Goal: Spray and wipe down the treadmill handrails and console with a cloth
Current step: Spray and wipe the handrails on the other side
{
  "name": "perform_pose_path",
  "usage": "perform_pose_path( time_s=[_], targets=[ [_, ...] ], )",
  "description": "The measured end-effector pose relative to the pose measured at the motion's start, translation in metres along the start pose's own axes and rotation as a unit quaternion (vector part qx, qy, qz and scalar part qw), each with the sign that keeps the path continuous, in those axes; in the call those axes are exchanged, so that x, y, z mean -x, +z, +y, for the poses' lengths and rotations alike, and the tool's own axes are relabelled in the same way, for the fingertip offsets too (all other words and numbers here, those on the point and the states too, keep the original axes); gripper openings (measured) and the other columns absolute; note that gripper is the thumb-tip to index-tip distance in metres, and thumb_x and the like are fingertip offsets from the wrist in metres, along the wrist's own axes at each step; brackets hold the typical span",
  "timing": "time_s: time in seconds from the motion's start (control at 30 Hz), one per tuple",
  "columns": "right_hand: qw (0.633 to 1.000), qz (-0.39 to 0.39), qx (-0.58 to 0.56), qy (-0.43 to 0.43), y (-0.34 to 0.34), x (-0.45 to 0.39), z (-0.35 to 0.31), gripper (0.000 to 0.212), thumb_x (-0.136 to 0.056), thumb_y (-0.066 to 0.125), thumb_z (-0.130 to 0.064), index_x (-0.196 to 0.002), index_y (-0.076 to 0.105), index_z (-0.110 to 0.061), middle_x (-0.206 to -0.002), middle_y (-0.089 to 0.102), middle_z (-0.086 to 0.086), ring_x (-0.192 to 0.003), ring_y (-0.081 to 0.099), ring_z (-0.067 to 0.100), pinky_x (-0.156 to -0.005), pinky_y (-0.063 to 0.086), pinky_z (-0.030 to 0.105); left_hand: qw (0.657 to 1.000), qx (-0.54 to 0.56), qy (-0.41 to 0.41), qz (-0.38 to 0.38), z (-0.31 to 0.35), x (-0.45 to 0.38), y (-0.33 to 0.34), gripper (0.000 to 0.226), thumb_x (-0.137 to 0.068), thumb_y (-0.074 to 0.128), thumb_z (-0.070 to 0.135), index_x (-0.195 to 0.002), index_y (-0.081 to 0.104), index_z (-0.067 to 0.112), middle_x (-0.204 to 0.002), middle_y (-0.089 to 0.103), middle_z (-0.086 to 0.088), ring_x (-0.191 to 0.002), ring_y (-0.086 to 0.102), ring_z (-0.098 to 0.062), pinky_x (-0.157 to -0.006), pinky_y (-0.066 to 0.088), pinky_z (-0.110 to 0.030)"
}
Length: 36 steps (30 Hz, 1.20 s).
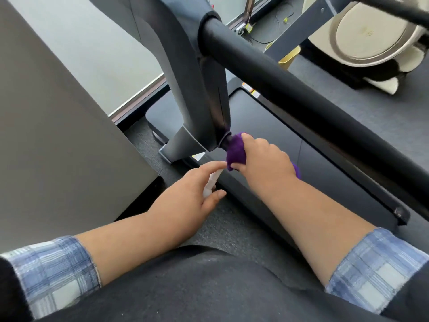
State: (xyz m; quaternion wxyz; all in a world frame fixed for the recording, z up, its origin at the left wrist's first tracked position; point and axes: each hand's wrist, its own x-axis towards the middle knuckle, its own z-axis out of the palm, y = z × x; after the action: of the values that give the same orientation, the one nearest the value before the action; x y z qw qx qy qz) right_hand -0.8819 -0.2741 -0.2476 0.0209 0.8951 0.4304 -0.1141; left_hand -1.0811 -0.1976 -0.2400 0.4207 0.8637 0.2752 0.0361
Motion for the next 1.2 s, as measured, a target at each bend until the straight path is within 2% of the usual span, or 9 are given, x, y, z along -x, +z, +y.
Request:
perform_pose_path(
  time_s=[0.1, 0.27, 0.43, 0.53, 0.63, 0.73, 0.93, 1.1, 1.2],
  targets=[
    [1.000, -0.004, 0.024, 0.020, -0.004, 0.028, 0.024, 0.076, -0.084, 0.064, -0.065, -0.143, 0.032, -0.030, -0.113, 0.059, 0.004, -0.099, 0.061, 0.032, -0.076, 0.049, 0.044, 1.000, 0.022, -0.006, 0.001, -0.005, -0.004, 0.000, 0.054, -0.095, 0.056, 0.050, -0.137, 0.024, 0.064, -0.122, 0.050, 0.023, -0.107, 0.055, 0.006, -0.083, 0.042, -0.019],
    [0.997, 0.011, 0.064, 0.035, -0.002, 0.047, 0.039, 0.076, -0.085, 0.057, -0.070, -0.145, 0.034, -0.029, -0.114, 0.060, 0.002, -0.096, 0.062, 0.030, -0.072, 0.050, 0.042, 0.998, 0.051, -0.029, 0.038, -0.018, -0.009, -0.013, 0.055, -0.094, 0.058, 0.048, -0.133, 0.026, 0.069, -0.116, 0.052, 0.024, -0.092, 0.052, 0.022, -0.072, 0.036, -0.008],
    [0.997, 0.019, 0.070, 0.034, 0.000, 0.007, -0.003, 0.062, -0.084, 0.060, -0.069, -0.125, 0.045, -0.025, -0.109, 0.060, 0.003, -0.096, 0.062, 0.031, -0.066, 0.038, 0.038, 0.996, 0.047, -0.051, 0.052, -0.028, -0.010, -0.022, 0.055, -0.093, 0.059, 0.046, -0.133, 0.027, 0.066, -0.114, 0.056, 0.019, -0.084, 0.055, 0.015, -0.069, 0.037, -0.007],
    [0.998, -0.008, 0.056, 0.031, 0.003, -0.024, -0.032, 0.062, -0.085, 0.062, -0.066, -0.123, 0.044, -0.021, -0.116, 0.058, 0.006, -0.105, 0.060, 0.033, -0.070, 0.034, 0.039, 0.997, 0.051, -0.042, 0.048, -0.024, -0.010, -0.018, 0.056, -0.094, 0.061, 0.044, -0.135, 0.028, 0.063, -0.112, 0.055, 0.021, -0.089, 0.050, 0.024, -0.068, 0.037, 0.001],
    [0.999, -0.023, 0.024, 0.029, -0.002, -0.026, -0.031, 0.062, -0.086, 0.062, -0.065, -0.128, 0.044, -0.022, -0.116, 0.058, 0.007, -0.105, 0.060, 0.033, -0.072, 0.041, 0.041, 0.998, 0.050, -0.027, 0.036, -0.014, -0.010, -0.016, 0.059, -0.094, 0.062, 0.044, -0.137, 0.027, 0.064, -0.120, 0.056, 0.018, -0.092, 0.051, 0.015, -0.075, 0.036, -0.002],
    [0.999, -0.031, -0.018, 0.035, -0.008, -0.006, -0.006, 0.058, -0.088, 0.055, -0.068, -0.130, 0.044, -0.029, -0.113, 0.059, 0.005, -0.101, 0.062, 0.034, -0.078, 0.052, 0.044, 0.998, 0.051, -0.008, 0.038, -0.006, -0.009, -0.017, 0.060, -0.094, 0.061, 0.046, -0.136, 0.024, 0.066, -0.126, 0.053, 0.017, -0.099, 0.052, 0.006, -0.082, 0.042, -0.018],
    [0.997, -0.031, -0.042, 0.063, -0.010, 0.040, 0.044, 0.048, -0.085, 0.045, -0.076, -0.118, 0.050, -0.042, -0.104, 0.064, -0.003, -0.090, 0.064, 0.026, -0.076, 0.057, 0.044, 0.997, 0.050, -0.019, 0.046, -0.011, 0.007, -0.021, 0.060, -0.094, 0.060, 0.050, -0.135, 0.022, 0.071, -0.121, 0.056, 0.022, -0.094, 0.053, 0.011, -0.075, 0.034, -0.007],
    [0.994, 0.028, 0.075, 0.072, -0.002, 0.029, 0.018, 0.061, -0.080, 0.055, -0.079, -0.110, 0.050, -0.026, -0.096, 0.061, 0.000, -0.087, 0.064, 0.029, -0.064, 0.045, 0.037, 0.996, 0.046, -0.031, 0.063, -0.020, 0.015, -0.035, 0.060, -0.093, 0.060, 0.048, -0.134, 0.023, 0.070, -0.115, 0.060, 0.020, -0.083, 0.056, 0.008, -0.070, 0.041, -0.015],
    [0.992, 0.056, 0.100, 0.046, 0.005, 0.005, -0.012, 0.063, -0.080, 0.061, -0.074, -0.112, 0.048, -0.021, -0.101, 0.061, 0.003, -0.092, 0.063, 0.028, -0.065, 0.038, 0.037, 0.997, 0.027, -0.028, 0.072, -0.019, 0.019, -0.039, 0.060, -0.091, 0.061, 0.049, -0.133, 0.022, 0.070, -0.107, 0.054, 0.028, -0.089, 0.052, 0.020, -0.068, 0.035, -0.006]
  ],
)
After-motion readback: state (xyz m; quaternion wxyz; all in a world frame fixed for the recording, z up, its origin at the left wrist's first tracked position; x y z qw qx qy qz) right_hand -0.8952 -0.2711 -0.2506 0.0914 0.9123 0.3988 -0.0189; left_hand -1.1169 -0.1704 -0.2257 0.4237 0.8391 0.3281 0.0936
